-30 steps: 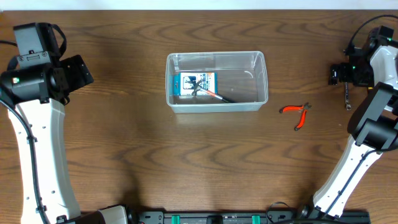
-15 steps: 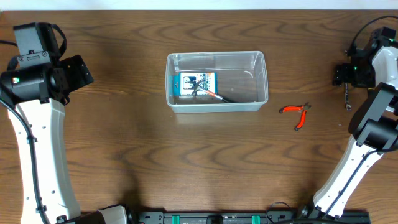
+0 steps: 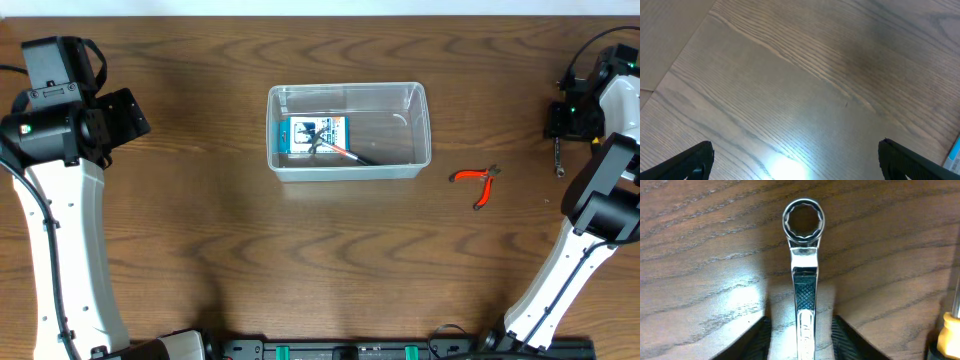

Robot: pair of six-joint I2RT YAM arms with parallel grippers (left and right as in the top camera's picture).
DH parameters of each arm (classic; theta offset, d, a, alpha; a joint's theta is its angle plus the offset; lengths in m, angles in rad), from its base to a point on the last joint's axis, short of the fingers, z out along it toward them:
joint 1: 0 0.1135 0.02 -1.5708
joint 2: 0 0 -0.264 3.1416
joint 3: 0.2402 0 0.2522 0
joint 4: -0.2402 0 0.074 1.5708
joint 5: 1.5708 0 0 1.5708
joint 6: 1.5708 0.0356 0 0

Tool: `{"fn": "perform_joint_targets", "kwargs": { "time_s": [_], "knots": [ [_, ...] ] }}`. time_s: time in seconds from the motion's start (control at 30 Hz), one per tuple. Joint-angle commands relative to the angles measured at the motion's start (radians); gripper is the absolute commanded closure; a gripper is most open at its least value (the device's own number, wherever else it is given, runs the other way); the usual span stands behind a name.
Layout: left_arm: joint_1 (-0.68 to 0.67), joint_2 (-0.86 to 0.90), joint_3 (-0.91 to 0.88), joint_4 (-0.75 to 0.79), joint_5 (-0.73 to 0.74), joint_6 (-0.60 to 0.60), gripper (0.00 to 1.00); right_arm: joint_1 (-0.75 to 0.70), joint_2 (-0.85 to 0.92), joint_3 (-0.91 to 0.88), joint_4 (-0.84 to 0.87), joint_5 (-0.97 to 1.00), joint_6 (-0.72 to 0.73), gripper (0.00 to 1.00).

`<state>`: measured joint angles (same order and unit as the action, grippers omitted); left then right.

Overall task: Pack container
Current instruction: 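Lower the right gripper and close it on the wrench shank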

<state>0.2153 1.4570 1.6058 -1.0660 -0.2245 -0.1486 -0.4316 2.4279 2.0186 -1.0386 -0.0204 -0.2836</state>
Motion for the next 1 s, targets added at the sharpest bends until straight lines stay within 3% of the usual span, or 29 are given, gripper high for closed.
{"fn": "perform_joint_targets", "kwargs": {
  "time_s": [0.0, 0.1, 0.27, 0.37, 0.53, 0.97],
  "knots": [
    [0.004, 0.002, 0.002, 0.001, -0.016, 0.016, 0.02, -0.006, 0.01, 0.014, 0.003, 0.006, 0.016, 0.69],
    [0.004, 0.002, 0.002, 0.001, -0.016, 0.016, 0.02, -0.006, 0.01, 0.014, 0.01, 0.053, 0.049, 0.77],
    [0.004, 0.002, 0.002, 0.001, -0.016, 0.016, 0.02, -0.006, 0.01, 0.014, 0.01, 0.077, 0.051, 0.73],
    [0.004, 0.002, 0.002, 0.001, -0.016, 0.016, 0.02, -0.006, 0.01, 0.014, 0.01, 0.076, 0.051, 0.77],
    [0.004, 0.002, 0.002, 0.001, -0.016, 0.016, 0.02, -0.006, 0.01, 0.014, 0.011, 0.076, 0.051, 0.95],
    [0.004, 0.002, 0.002, 0.001, -0.016, 0.016, 0.02, 0.0, 0.008, 0.049, -0.014, 0.076, 0.051, 0.99]
  ]
}}
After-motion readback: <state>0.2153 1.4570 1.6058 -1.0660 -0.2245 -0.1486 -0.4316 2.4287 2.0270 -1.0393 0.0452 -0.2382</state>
